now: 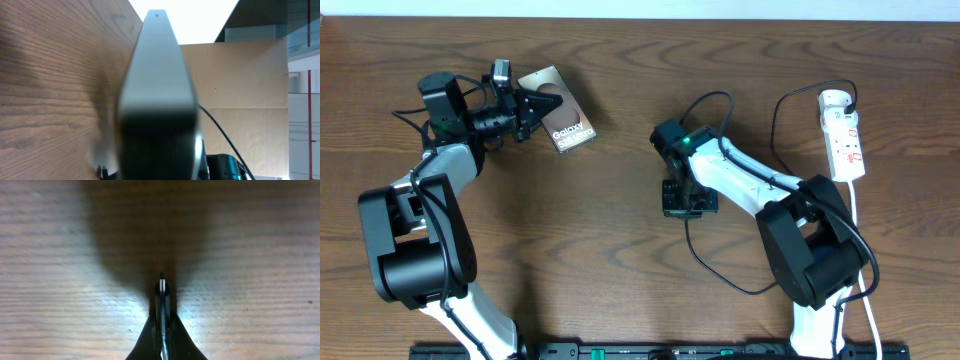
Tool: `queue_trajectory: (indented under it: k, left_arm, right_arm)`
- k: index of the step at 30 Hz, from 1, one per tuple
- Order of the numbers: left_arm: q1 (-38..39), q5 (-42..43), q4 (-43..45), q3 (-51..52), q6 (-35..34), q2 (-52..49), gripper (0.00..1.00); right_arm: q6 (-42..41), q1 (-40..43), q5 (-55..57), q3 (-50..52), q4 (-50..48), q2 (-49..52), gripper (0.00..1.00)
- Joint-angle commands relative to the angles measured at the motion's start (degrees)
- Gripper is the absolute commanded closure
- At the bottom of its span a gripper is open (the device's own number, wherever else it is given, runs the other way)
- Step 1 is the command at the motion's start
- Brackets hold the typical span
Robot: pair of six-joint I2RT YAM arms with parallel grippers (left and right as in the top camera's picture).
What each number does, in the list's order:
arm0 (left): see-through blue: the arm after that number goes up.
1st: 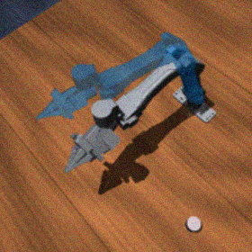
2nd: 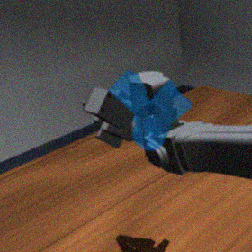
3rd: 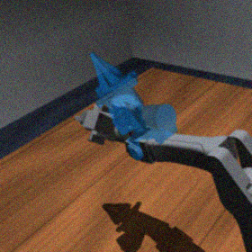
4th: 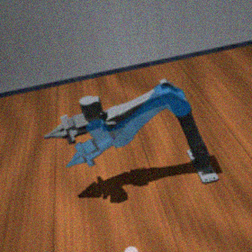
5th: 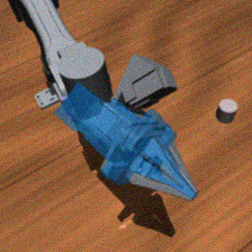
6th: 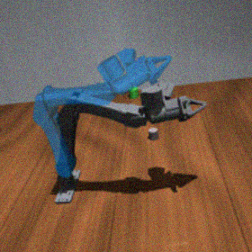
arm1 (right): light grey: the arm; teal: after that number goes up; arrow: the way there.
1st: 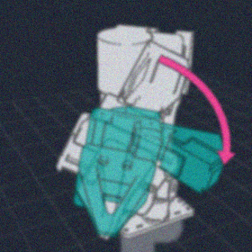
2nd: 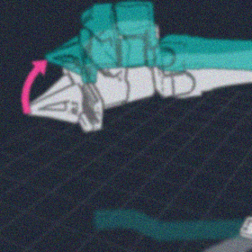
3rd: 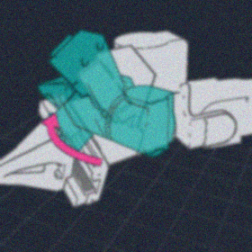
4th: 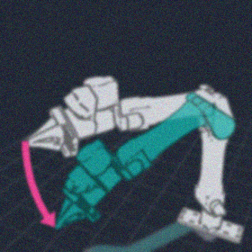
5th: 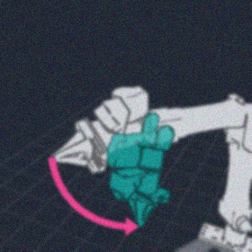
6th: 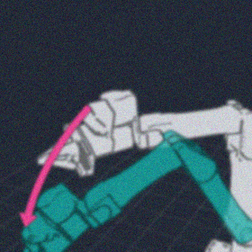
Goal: Plug charger to phone and switch on socket
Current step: 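Lift the plug with the right gripper toward the phone's bottom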
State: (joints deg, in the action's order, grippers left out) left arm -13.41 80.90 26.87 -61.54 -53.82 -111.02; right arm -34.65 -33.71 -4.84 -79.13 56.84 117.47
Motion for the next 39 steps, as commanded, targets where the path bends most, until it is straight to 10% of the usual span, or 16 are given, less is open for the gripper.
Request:
queue_trajectory:
  k: [1,11,20,30,39]
  left_arm:
    - [-0.1,2.3,0.5,-1.2,0.1,0.5,0.93]
    - [-0.1,2.3,0.5,-1.2,0.1,0.5,0.93]
    - [-0.5,3.6,1.3,-1.2,-0.6,0.5,0.93]
    - [-0.5,4.5,19.7,-1.2,-16.0,0.5,0.93]
    - [-0.5,2.4,32.9,-1.2,-27.8,0.5,0.93]
  right_arm:
    - [1.9,-0.2,0.2,-3.7,0.5,1.1,0.99]
    - [9.0,0.2,-3.3,-20.0,8.7,-1.8,0.99]
    - [23.6,2.0,-31.4,-29.9,10.7,-5.9,0.99]
    - [38.7,6.5,-62.7,-29.8,13.3,-6.6,0.99]
    - [42.1,7.7,-65.7,-29.8,13.2,-5.4,0.99]
